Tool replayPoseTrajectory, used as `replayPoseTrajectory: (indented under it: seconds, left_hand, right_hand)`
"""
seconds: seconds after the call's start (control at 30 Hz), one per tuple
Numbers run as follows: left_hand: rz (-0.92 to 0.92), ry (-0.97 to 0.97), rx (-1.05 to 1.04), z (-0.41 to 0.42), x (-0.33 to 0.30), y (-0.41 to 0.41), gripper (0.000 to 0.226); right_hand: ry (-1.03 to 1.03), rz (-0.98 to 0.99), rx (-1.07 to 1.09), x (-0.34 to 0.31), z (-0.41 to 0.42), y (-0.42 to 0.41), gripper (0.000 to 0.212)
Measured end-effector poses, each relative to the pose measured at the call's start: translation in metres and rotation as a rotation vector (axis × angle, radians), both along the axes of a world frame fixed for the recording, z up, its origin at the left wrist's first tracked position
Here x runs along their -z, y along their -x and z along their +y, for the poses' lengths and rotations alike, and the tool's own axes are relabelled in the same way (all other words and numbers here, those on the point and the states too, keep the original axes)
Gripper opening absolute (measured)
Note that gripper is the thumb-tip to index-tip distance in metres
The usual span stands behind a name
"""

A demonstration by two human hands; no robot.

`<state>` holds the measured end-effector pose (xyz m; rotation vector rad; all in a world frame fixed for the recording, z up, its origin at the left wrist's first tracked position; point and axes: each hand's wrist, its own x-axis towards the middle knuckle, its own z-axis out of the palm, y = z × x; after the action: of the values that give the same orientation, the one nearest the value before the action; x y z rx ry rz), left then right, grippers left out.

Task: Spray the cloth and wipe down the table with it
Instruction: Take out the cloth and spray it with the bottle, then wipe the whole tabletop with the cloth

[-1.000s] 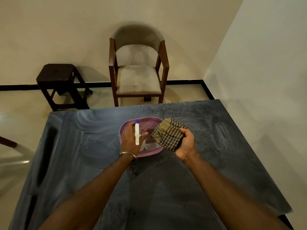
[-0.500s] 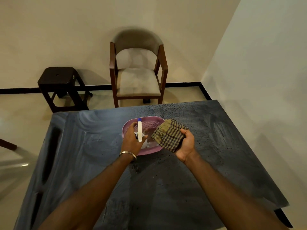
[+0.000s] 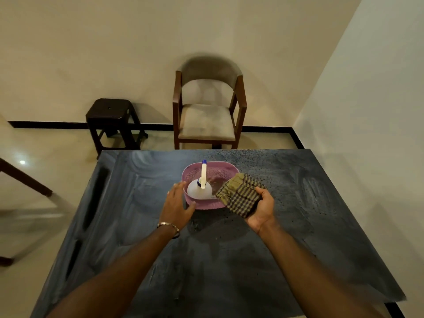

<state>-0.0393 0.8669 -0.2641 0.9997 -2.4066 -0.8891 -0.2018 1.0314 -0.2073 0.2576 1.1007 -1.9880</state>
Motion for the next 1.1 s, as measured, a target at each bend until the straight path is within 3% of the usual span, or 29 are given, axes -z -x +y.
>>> replayPoseTrajectory:
  seconds: [0.17,0.53,0.7,1.1]
  left_hand:
    - [-0.096,0.009,0.026,0.014,0.003,-0.036,0.064]
    - [0.02,-0.141,-0.092,0.021,-0.002,-0.116,0.048]
    - [0.05,-0.214,-0.147,-0.005,0.0,-0.162,0.037]
    - [0.177,-0.478,-0.282,-0.095,0.009,-0.292,0.04]
  right_hand:
    - [0.001,-0.027,-0.016,0.0,0.02,-0.02,0.045]
    - [-0.092,-0.037,-0.088,0.015,0.029,-0.091,0.038]
    - [-0.107,-0.062,-0.144,0.023,0.006,-0.145,0.038]
    - [-0.109,-0.141,-0.206,0.056,-0.103,-0.294,0.047]
